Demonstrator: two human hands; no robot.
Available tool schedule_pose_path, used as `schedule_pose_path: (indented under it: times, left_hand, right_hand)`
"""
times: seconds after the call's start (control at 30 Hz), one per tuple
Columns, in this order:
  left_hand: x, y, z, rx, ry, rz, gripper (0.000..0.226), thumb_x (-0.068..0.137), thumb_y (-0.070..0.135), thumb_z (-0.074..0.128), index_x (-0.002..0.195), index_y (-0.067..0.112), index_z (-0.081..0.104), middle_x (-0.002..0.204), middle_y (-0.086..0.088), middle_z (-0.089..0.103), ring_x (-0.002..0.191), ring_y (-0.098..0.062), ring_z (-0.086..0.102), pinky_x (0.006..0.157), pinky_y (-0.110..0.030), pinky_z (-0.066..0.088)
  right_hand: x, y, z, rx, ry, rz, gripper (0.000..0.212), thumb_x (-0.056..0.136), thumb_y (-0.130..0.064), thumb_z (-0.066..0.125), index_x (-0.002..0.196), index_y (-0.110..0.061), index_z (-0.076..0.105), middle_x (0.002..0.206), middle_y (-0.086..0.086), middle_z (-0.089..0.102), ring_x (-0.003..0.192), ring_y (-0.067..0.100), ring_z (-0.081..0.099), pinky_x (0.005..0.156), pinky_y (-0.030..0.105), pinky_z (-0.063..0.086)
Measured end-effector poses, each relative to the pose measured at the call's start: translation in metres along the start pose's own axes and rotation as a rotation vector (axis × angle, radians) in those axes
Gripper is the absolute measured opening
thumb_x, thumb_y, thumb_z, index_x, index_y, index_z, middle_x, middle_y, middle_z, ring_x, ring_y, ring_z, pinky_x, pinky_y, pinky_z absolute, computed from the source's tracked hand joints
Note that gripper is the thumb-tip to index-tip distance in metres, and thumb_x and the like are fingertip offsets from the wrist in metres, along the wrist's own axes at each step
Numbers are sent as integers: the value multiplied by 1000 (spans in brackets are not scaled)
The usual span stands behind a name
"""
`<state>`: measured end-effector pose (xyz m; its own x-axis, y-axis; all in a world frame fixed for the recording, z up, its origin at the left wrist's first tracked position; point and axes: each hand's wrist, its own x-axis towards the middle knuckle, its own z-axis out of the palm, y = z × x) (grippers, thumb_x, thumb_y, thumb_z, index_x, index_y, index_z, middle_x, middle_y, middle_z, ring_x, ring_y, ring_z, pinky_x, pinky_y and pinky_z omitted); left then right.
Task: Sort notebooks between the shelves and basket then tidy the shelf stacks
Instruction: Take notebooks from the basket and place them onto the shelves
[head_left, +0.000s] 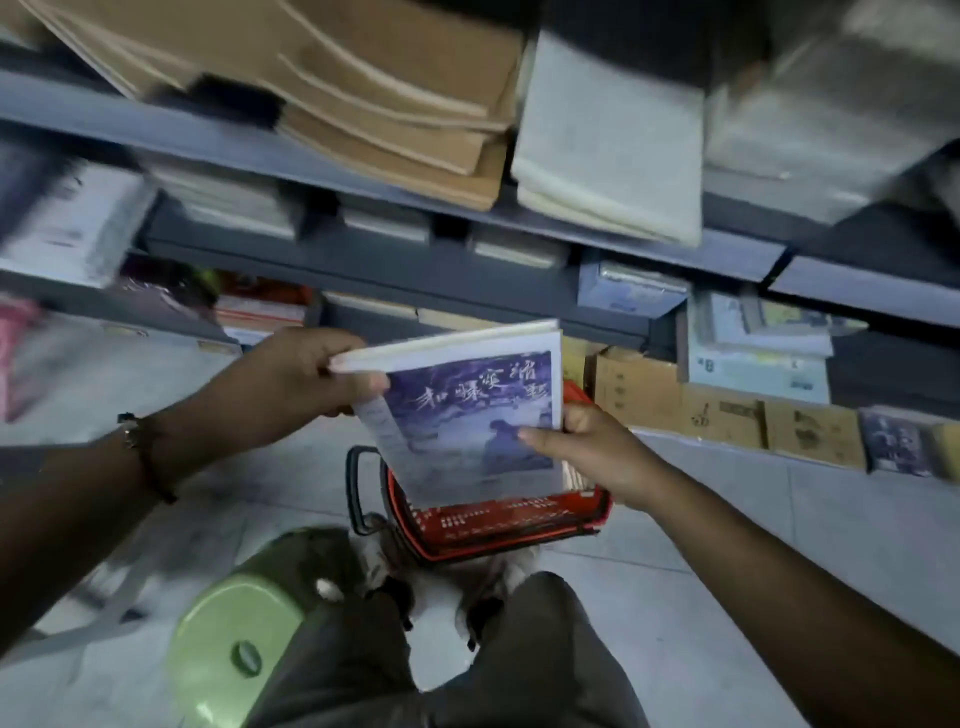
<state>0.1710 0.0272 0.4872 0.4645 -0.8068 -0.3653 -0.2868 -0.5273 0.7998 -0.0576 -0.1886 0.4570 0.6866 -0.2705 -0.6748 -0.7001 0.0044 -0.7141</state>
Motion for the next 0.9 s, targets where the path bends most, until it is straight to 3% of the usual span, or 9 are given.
schedule_pose_path:
  times: [0.07,0.17,0.3,0.4,0.5,0.6,0.67,0.8,0.9]
  left_hand:
    - [-21,41,-26,-192,133,16,11,90,29,71,92,19,74,77,2,74,67,-11,69,60,-22,55]
    - [-48,79,-48,-437,174,46,26,87,42,72,104,23,76,100,0,77,92,-20,73,79,-41,59]
    - [-85,107,-50,-492,58,11,36,89,28,73,124,22,68,121,2,72,111,-22,68,93,-46,56]
    - [-108,112,-40,-561,-28,-1,45,77,30,85,120,28,72,126,0,70,118,-24,65,100,-44,51]
    - [-126,125,-42,-668,-19,1,64,60,37,94,120,28,72,126,-6,69,116,-30,66,93,-44,54]
    - [-140,144,-63,-727,42,47,62,62,34,90,117,12,73,121,-15,70,108,-33,68,89,-46,56]
    - [-147,157,-79,-775,131,85,63,51,36,96,106,9,78,111,-16,74,94,-32,72,75,-40,58]
    - [-164,199,-111,-871,344,227,18,64,6,78,81,11,82,88,-12,77,78,-24,75,62,-30,57]
    - [-172,217,-143,-834,447,344,30,62,20,85,88,7,79,88,-16,76,73,-29,73,57,-33,56]
  right_hand:
    - [-28,-35,-4,128,54,-85,21,94,-18,65,114,-18,69,113,0,74,105,15,70,92,30,54]
    - [-63,-83,-7,265,94,-232,22,93,-13,63,114,-12,67,112,4,74,103,18,70,84,26,56]
    - [-106,-147,-3,424,83,-416,17,79,-17,66,95,-11,70,95,6,75,88,19,70,76,25,56]
    - [-136,-186,5,530,42,-527,20,75,-13,65,94,-10,71,91,5,76,80,15,72,68,22,56]
    - [-159,-216,11,489,-9,-607,25,76,-15,66,100,-10,70,101,11,76,87,20,73,69,27,57]
    - [-179,-249,12,452,-22,-684,30,81,-18,64,109,-10,68,107,10,75,94,22,73,75,28,58]
    - [-190,-274,12,425,-21,-733,30,83,-22,62,112,-13,67,108,7,75,96,20,73,79,29,58]
    - [-206,-315,15,371,-3,-829,32,91,-13,62,122,-19,62,116,1,73,106,20,70,88,35,54]
    - [-215,-340,19,272,33,-894,42,92,-11,65,131,-26,56,120,-4,71,109,18,69,99,44,49]
